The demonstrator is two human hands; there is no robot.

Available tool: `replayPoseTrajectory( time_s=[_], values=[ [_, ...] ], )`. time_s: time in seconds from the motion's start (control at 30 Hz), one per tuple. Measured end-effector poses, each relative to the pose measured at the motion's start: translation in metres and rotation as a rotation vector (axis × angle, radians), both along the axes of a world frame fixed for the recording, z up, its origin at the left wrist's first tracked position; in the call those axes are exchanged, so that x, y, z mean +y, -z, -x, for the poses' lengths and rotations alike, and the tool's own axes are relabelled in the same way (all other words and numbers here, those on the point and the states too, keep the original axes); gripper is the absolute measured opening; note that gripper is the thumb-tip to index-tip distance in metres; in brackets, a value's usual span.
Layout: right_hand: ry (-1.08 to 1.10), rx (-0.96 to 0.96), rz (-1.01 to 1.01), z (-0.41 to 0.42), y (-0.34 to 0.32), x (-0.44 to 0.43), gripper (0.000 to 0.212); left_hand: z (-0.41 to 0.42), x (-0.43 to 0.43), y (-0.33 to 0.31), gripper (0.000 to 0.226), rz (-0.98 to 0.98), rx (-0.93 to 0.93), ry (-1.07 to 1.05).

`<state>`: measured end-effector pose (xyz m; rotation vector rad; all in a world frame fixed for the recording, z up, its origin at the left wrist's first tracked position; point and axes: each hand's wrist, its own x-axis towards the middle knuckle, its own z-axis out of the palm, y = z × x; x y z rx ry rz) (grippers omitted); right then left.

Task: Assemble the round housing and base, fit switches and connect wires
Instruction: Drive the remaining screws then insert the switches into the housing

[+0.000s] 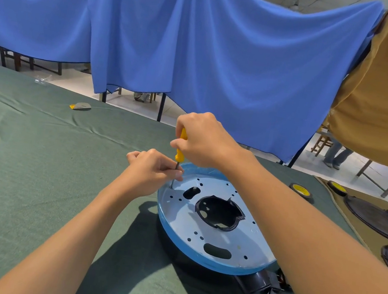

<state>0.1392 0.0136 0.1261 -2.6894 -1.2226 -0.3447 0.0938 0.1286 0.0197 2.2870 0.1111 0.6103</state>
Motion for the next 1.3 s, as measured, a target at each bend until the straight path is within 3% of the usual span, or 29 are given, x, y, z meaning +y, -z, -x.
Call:
replayPoseTrajectory(
  time_s=[0.2,0.47,0.7,0.9,0.97,1.1,1.23,1.3],
  values=[
    [0.157,-0.03,-0.026,0.001,0.01,-0.003,0.034,0.001,-0.008,0.001,0.011,0.053,-0.1,-0.088],
    [-0.019,-0.001,0.0,0.001,0.0,-0.003,0.011,-0.001,-0.004,-0.001,0.015,-0.02,0.009,-0.034],
    [0.154,-0.02,0.008,0.003,0.005,-0.004,0.044,0.001,-0.006,0.0,0.014,0.086,-0.085,-0.056],
    [-0.007,0.021,0.041,0.001,-0.001,-0.004,0.014,0.001,-0.001,0.0,0.016,0.052,-0.032,-0.011],
    [0.018,0.012,0.046,0.002,-0.004,-0.004,0.018,0.001,0.001,0.0,0.017,0.046,0.003,0.02],
    [0.141,-0.005,0.021,0.005,0.0,-0.003,0.044,0.002,-0.002,0.003,0.011,0.121,-0.046,0.033],
    [0.135,-0.003,0.047,0.007,-0.001,-0.003,0.041,0.0,-0.003,0.005,0.01,0.136,-0.08,0.028],
    [0.036,-0.002,0.068,0.006,-0.005,-0.002,0.025,0.0,0.0,0.004,0.012,0.108,-0.058,0.051]
  ],
)
